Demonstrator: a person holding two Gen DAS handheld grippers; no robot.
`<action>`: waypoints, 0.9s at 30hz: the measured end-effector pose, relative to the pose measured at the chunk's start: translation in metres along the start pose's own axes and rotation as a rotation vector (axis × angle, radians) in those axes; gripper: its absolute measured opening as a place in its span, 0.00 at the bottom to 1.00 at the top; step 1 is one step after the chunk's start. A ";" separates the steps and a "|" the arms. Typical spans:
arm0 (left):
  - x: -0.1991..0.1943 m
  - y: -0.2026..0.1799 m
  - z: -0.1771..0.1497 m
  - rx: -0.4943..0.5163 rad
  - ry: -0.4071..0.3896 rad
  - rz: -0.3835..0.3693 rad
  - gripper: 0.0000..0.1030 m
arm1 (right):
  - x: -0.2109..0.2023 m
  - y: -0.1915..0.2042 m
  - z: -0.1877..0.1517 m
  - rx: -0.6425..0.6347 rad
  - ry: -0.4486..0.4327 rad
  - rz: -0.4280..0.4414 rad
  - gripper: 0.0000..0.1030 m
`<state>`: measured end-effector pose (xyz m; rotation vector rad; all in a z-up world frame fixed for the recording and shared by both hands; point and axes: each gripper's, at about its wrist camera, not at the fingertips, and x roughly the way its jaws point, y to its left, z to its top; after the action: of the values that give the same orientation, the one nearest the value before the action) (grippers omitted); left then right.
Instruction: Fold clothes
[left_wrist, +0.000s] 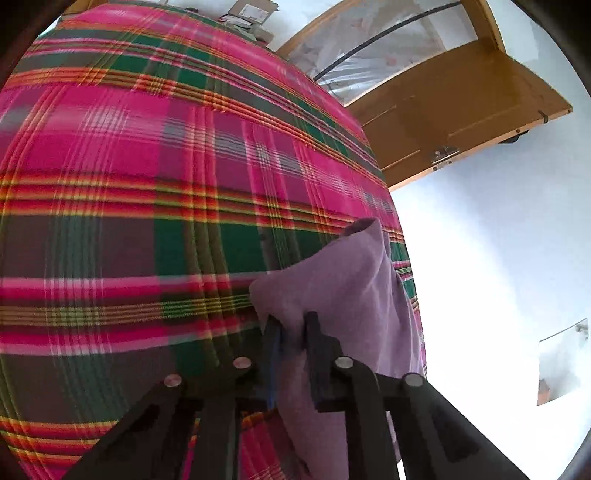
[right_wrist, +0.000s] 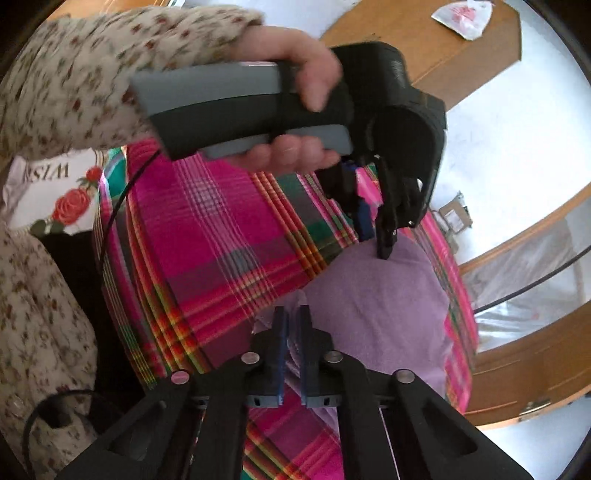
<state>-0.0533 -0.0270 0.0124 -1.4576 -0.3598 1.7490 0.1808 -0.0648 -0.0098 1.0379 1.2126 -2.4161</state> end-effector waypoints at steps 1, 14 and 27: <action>0.002 -0.002 0.003 0.003 -0.001 0.001 0.11 | -0.002 0.003 0.000 -0.017 -0.004 -0.008 0.04; 0.021 -0.024 0.036 0.007 -0.005 0.007 0.10 | -0.020 0.010 0.006 -0.071 -0.055 0.046 0.00; 0.017 -0.025 0.040 0.018 0.017 0.020 0.10 | 0.007 -0.013 0.012 0.014 -0.031 -0.036 0.25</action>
<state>-0.0801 0.0116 0.0291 -1.4664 -0.3207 1.7504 0.1630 -0.0654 -0.0020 0.9873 1.2163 -2.4613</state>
